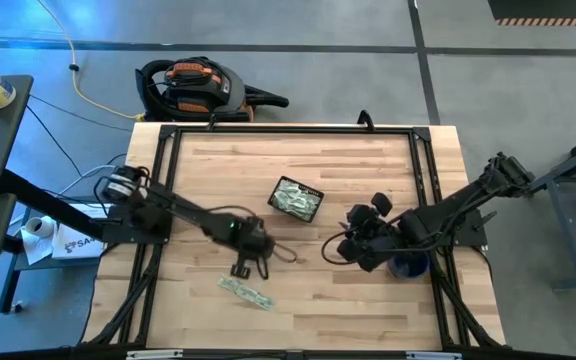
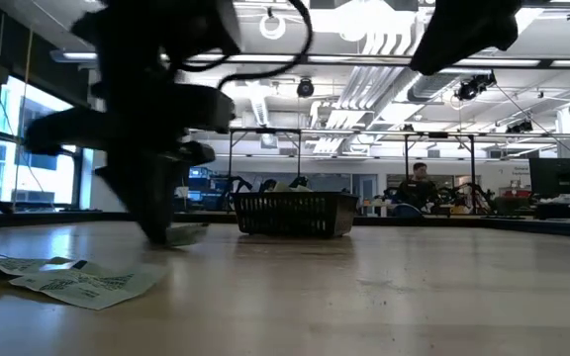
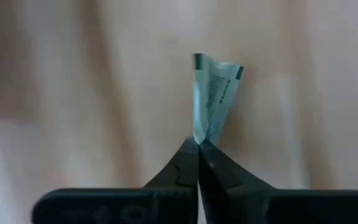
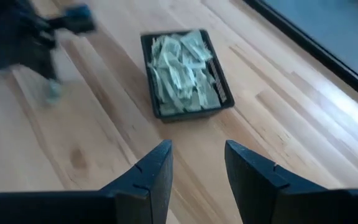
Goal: Pick and place Stevia / Truvia into bins
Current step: Put the stevia packet into the black bin
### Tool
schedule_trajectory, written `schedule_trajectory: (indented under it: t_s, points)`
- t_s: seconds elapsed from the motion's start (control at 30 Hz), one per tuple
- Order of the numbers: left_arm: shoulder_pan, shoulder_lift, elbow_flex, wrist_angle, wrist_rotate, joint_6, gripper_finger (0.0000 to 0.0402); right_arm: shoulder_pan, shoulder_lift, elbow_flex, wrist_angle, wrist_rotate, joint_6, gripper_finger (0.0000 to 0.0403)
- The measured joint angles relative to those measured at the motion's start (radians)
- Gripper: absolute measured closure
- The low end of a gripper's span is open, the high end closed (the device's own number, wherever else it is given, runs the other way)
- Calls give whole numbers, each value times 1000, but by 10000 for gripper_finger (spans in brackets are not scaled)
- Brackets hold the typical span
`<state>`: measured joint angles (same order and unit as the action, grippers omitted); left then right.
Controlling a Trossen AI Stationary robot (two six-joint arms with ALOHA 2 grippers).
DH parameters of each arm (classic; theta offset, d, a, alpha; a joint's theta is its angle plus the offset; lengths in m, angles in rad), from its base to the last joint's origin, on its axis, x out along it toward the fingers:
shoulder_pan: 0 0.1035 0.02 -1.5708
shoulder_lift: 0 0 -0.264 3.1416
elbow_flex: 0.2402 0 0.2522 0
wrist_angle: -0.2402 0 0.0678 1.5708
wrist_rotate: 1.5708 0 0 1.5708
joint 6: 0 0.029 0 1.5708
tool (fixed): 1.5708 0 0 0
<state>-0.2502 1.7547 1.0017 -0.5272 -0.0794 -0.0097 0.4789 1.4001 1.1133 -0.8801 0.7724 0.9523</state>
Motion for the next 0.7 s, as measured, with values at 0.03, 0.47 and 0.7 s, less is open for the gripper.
schedule_trajectory:
  t_s: [0.03,0.47,0.7]
  points:
    - [20,-4,19,-24,-1,16,360,1,-2,1,5,6,14,265]
    - [363,-26,354,-112,-6,500,367,35,-7,62,0,74,89,265]
    - [474,75,376,-122,124,511,369,31,-5,63,-5,61,114,265]
